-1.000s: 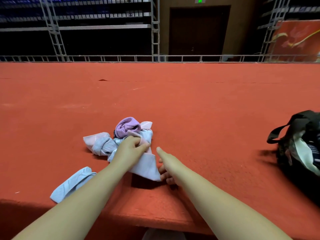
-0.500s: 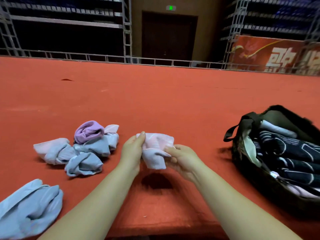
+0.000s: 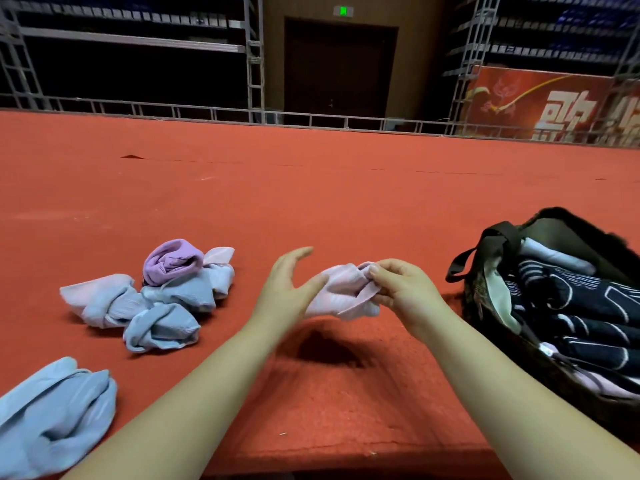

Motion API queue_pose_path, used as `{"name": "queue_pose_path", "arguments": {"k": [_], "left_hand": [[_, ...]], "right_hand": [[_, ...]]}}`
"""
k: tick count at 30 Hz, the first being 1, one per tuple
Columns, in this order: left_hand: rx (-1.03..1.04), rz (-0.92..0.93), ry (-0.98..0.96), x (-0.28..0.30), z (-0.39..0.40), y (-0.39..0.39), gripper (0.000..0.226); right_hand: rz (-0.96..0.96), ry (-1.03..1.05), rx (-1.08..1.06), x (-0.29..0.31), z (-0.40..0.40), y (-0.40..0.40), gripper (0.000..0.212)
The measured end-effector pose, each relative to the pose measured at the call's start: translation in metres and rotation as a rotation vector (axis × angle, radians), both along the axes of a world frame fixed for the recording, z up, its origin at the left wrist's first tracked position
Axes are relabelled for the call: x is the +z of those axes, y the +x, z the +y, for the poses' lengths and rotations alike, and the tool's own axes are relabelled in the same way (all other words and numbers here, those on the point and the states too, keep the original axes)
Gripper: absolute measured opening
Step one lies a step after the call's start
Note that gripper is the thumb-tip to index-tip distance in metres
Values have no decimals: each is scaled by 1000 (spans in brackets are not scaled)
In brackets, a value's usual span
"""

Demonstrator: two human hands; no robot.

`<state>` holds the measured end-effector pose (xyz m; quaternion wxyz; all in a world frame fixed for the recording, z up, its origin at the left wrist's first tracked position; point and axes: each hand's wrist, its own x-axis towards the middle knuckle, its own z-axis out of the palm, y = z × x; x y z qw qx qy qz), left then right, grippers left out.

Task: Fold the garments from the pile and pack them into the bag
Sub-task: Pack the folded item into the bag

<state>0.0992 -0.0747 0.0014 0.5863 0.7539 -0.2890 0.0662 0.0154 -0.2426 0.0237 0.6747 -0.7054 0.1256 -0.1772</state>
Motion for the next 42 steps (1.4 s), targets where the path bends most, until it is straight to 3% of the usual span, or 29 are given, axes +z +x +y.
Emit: {"name": "queue_pose_path", "arguments": {"k": [4, 9, 12, 15, 19, 24, 32, 36, 38, 42], "left_hand": [[-203, -194, 321, 19, -13, -2, 72], [-143, -272, 585, 27, -19, -1, 39], [-193, -198, 494, 21, -16, -2, 34], [-194, -124, 397, 15, -8, 2, 34], [-171, -81, 331, 7, 4, 15, 41], [-168, 9, 285, -1, 17, 33, 29], [-337, 111, 299, 5, 30, 40, 26], [-378, 165, 124, 19, 20, 29, 13], [-403, 186, 103, 29, 13, 19, 18], [-459, 258, 29, 43, 6, -3, 17]], "right_hand": [[-6, 33, 89, 9, 3, -6, 19], [40, 81, 136, 7, -6, -13, 24], [46, 248, 55, 4, -10, -15, 29], [97, 423, -47, 0, -13, -12, 21], [136, 548, -105, -2, -19, -6, 16], [91, 620, -156, -2, -35, 1, 17], [4, 368, 126, 4, -29, 12, 33], [-15, 167, 282, 17, -13, 14, 30], [-17, 77, 369, 26, -5, 12, 28], [-71, 73, 448, 45, 4, 2, 15]]}}
